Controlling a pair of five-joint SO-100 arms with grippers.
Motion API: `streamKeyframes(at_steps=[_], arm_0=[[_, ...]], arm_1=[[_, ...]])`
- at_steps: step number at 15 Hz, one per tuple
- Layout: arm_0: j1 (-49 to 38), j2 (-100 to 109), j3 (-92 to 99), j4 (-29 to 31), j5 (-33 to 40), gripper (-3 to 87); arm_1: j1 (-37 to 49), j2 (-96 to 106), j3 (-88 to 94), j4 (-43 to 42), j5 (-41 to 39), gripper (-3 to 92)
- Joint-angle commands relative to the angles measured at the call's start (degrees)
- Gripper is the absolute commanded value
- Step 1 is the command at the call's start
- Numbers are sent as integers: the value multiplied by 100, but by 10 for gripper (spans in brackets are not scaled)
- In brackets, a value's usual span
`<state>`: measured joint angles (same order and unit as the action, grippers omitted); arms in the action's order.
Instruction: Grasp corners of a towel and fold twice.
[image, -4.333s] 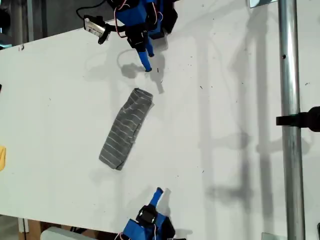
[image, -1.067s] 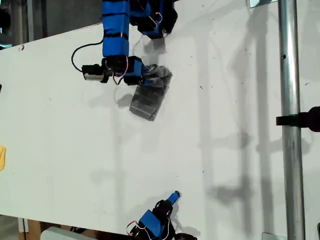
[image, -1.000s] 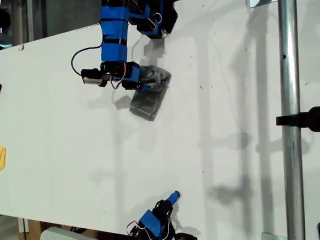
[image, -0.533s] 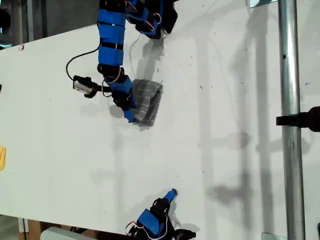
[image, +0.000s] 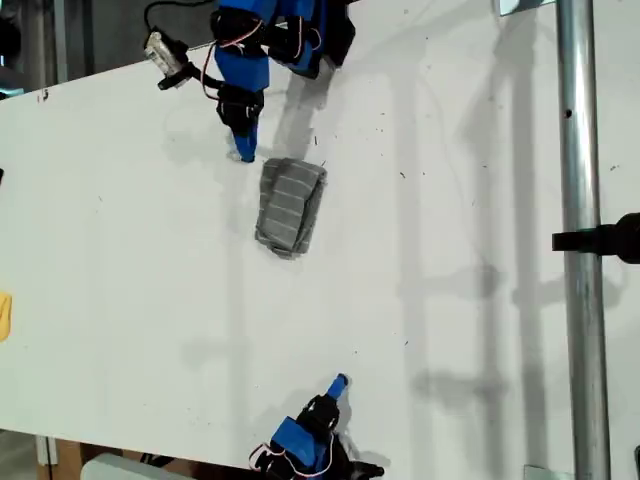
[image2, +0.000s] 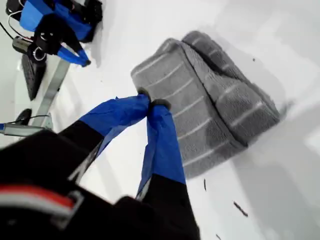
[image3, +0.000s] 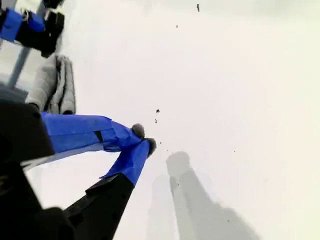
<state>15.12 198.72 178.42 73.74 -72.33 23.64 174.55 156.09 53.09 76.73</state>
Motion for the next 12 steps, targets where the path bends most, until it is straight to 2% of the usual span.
streamKeyframes(at_steps=[1, 3, 4, 8, 12], arm_0=[[-97, 44, 35, 18, 1784, -24], [-97, 44, 35, 35, 1687, -24], [-97, 44, 35, 35, 1679, -24], [-97, 44, 35, 35, 1679, -24], [-97, 44, 35, 35, 1679, -24]], arm_1=[[-220, 1362, 220, 1907, 580, -3], [-422, 1380, 1063, 2707, 1397, 41], [-677, 1336, 940, 2769, 721, 22], [-1362, 1415, 932, 2795, 773, 43], [-1608, 1415, 932, 2795, 773, 43]])
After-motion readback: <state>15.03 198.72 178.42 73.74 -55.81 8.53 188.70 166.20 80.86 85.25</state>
